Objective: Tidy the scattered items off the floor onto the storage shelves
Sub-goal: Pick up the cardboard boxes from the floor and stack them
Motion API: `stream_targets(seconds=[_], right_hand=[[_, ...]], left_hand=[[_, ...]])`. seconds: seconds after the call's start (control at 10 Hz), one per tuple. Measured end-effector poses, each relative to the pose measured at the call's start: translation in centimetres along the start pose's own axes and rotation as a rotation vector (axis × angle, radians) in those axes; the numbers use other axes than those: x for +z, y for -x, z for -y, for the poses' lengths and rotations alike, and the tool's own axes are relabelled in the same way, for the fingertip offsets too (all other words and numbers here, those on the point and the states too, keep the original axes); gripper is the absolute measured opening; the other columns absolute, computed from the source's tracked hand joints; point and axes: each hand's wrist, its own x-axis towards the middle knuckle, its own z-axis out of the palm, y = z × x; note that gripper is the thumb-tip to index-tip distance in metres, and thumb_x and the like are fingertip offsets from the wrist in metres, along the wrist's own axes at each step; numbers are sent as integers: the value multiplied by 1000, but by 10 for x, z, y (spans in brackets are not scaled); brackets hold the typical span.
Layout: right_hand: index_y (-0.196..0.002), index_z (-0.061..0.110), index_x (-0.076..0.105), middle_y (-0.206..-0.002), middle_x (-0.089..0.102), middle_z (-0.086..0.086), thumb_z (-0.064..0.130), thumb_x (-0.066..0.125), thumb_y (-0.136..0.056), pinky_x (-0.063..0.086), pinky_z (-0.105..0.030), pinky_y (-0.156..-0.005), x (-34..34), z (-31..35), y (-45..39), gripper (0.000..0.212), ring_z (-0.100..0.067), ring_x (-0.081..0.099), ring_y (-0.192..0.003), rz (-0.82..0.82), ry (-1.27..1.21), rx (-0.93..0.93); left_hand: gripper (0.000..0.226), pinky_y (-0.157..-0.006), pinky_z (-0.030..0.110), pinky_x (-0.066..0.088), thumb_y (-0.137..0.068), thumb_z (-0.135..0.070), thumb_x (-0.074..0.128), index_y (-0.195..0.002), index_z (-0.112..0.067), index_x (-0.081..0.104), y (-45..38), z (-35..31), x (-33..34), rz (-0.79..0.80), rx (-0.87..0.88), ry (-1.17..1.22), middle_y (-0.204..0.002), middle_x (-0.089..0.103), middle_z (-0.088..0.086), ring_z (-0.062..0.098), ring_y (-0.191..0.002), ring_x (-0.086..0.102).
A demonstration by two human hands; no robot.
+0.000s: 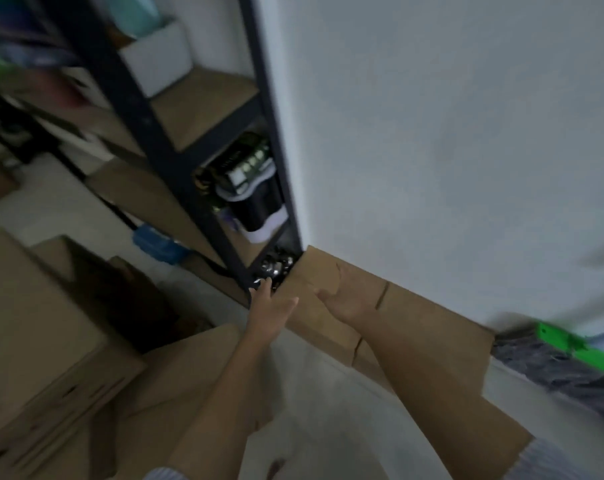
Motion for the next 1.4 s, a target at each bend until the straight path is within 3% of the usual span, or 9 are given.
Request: stream_targets(seconds=[0.2,0.4,0.7,0.8,1.0,1.1,1.2,1.3,1.4], right_hand=[[-148,13,31,-148,40,-15,46,59,-91,36,-43,-106,50,90,27,72,-34,42,-132,99,106,-144],[-149,15,29,-152,38,-9,56,68,-78,36,-36,-109,135,171,50,91,-28,38,-139,258,64,-253],[-155,3,9,-159,23,-8,32,63,-95,26,-29,-112,294,268,88,86,-25,26,-145,379,-24,-127],[-148,-1,30,-150,41,-11,35,62,-94,33,-30,-110,345,271,103,72,-28,41,-137,346,-109,-33],[-149,2,30,-147,46,-11,45,62,-91,45,-43,-103,422,272,124,79,-33,46,-132,304,-343,236],[-133,12,45,-132,53,-6,45,58,-95,52,-52,-90,438,285,134,52,-34,51,-123,444,-473,404],[-141,10,41,-133,56,-9,55,67,-83,57,-56,-80,464,278,116,78,-34,58,-115,408,-496,369],[-148,16,28,-137,54,-9,87,71,-31,53,-63,-83,553,189,-6,143,-34,60,-114,248,-352,350],[-145,18,31,-130,59,-5,89,70,-3,53,-57,-89,551,177,-25,164,-28,61,-111,157,-488,342]], left_hand=[[79,-118,48,24,-90,-37,67,-154,-16,24,43,62,-113,-285,-99,91,-161,21,10,28,-149,14],[68,-118,32,19,-93,-27,64,-149,-6,33,96,145,-228,-553,-32,75,-154,36,10,27,-146,25],[68,-116,47,27,-87,-20,71,-144,-2,39,153,268,-365,-786,-170,48,-149,42,15,34,-142,31],[77,-117,53,23,-82,-24,75,-146,-3,37,158,305,-389,-759,-217,18,-153,36,16,38,-146,21],[94,-121,51,4,-81,-34,76,-153,-12,21,141,331,-432,-674,-179,-136,-163,5,9,29,-150,-8],[97,-118,55,3,-81,-39,74,-154,-11,17,117,324,-460,-601,-145,-234,-164,-1,8,29,-149,-12],[98,-120,55,4,-82,-44,71,-155,-12,14,89,311,-493,-538,-105,-349,-163,-7,10,30,-149,-14],[96,-120,53,2,-84,-49,66,-155,-14,12,65,300,-521,-457,-105,-490,-162,-14,14,33,-148,-18],[92,-118,56,-1,-88,-48,62,-155,-16,7,47,295,-549,-405,-100,-644,-160,-21,16,36,-146,-22]])
